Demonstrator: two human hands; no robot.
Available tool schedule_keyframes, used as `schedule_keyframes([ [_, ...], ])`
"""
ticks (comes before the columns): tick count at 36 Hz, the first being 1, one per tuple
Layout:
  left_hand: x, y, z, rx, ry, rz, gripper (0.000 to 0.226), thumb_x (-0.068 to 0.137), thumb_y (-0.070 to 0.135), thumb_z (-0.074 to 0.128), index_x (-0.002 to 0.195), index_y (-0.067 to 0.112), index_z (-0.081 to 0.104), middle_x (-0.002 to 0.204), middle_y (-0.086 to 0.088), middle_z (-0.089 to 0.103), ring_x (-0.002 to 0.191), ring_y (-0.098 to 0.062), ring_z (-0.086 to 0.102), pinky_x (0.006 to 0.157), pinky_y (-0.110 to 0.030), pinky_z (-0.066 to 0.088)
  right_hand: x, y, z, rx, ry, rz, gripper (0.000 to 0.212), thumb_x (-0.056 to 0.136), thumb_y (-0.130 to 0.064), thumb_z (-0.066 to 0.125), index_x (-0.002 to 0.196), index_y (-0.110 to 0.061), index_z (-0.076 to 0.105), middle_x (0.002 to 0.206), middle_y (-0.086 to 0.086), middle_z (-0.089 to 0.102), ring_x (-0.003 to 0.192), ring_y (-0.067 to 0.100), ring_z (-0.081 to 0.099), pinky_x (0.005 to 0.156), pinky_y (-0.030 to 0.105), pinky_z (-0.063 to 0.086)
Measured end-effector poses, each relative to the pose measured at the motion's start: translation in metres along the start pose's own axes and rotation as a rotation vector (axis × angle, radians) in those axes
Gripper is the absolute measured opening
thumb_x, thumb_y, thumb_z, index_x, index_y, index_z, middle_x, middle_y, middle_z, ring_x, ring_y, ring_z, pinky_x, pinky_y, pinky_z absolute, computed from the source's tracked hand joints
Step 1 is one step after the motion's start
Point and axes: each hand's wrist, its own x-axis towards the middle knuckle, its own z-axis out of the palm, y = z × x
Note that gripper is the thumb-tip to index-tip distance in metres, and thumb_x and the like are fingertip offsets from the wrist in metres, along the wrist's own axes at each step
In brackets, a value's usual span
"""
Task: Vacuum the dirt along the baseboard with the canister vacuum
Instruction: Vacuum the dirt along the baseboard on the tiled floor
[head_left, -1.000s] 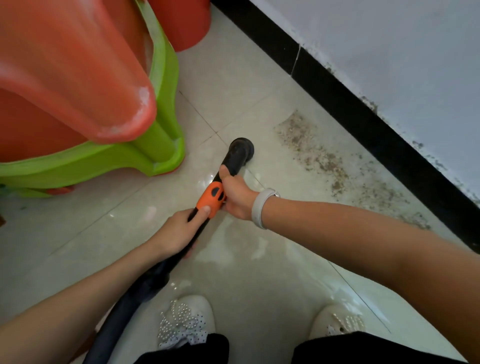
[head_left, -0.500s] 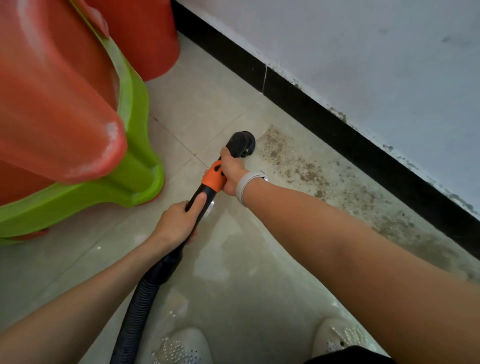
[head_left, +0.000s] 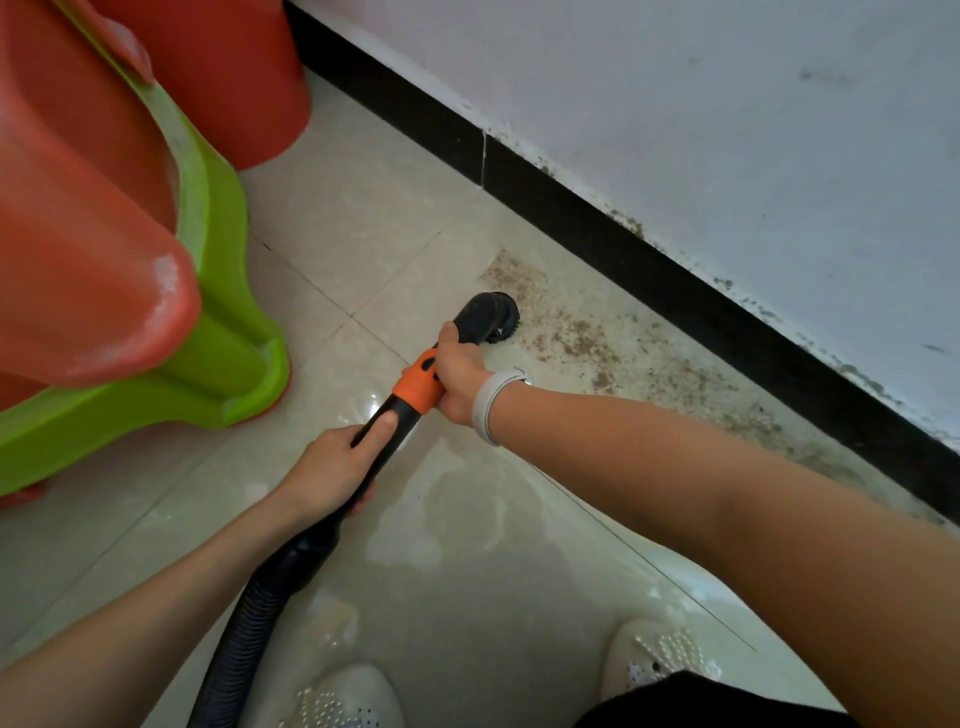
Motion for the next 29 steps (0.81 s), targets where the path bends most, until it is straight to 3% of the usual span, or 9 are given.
schedule_keyframes([
  [5,-0.005,0.002,0.003,0.040,-0.034,0.009,0.050,0.099,0.050,0.039,0.070,0.010,0.047,0.042,-0.004,0.054,0.037,-0.017,0.048,0.042,-0.020,0.039,-0.005,0.003,-0.010,0.038,-0.007,0.023,0.039,0.101,-0.048,0.035,0.104,-0.010,0.043,0.110,0.018,0.062,0.104,0.034,0.063,0.093,0.049,0.052],
  [9,-0.008,0.003,0.008,0.015,-0.080,0.005,0.049,0.098,0.051,0.040,0.073,0.009,0.048,0.046,-0.006,0.055,0.039,-0.021,0.048,0.045,-0.023,0.041,0.000,0.015,-0.017,-0.014,0.033,0.012,0.054,0.094,-0.059,0.034,0.104,-0.009,0.051,0.108,0.019,0.066,0.098,0.034,0.066,0.090,0.050,0.054],
  [12,-0.011,0.003,0.014,0.024,-0.099,0.008,0.048,0.098,0.050,0.041,0.073,0.009,0.047,0.046,-0.005,0.055,0.039,-0.020,0.048,0.044,-0.023,0.040,-0.004,0.019,-0.026,0.001,0.044,0.026,0.056,0.096,-0.057,0.034,0.117,-0.007,0.049,0.112,0.019,0.065,0.100,0.034,0.065,0.092,0.050,0.053],
  [15,-0.015,0.003,0.018,0.033,-0.119,0.003,0.047,0.098,0.049,0.042,0.073,0.010,0.046,0.046,-0.005,0.054,0.039,-0.019,0.047,0.044,-0.023,0.039,-0.012,0.023,-0.035,0.053,0.045,0.027,0.044,0.099,-0.053,0.034,0.112,-0.013,0.045,0.114,0.017,0.063,0.102,0.033,0.064,0.093,0.049,0.053],
  [20,-0.017,0.003,0.023,0.035,-0.174,-0.002,0.047,0.098,0.050,0.042,0.073,0.010,0.046,0.045,-0.004,0.053,0.040,-0.021,0.046,0.046,-0.023,0.039,-0.004,0.040,-0.043,0.061,0.140,0.024,0.063,0.091,-0.062,0.034,0.119,-0.008,0.050,0.112,0.016,0.063,0.100,0.034,0.064,0.093,0.048,0.052],
  [29,-0.016,0.014,0.034,0.029,-0.260,-0.001,0.048,0.097,0.052,0.041,0.074,0.010,0.045,0.048,-0.005,0.053,0.042,-0.022,0.047,0.047,-0.026,0.040,0.001,0.042,-0.067,0.034,0.265,0.042,0.059,0.095,-0.059,0.031,0.118,-0.008,0.051,0.113,0.015,0.061,0.103,0.034,0.062,0.095,0.050,0.049],
])
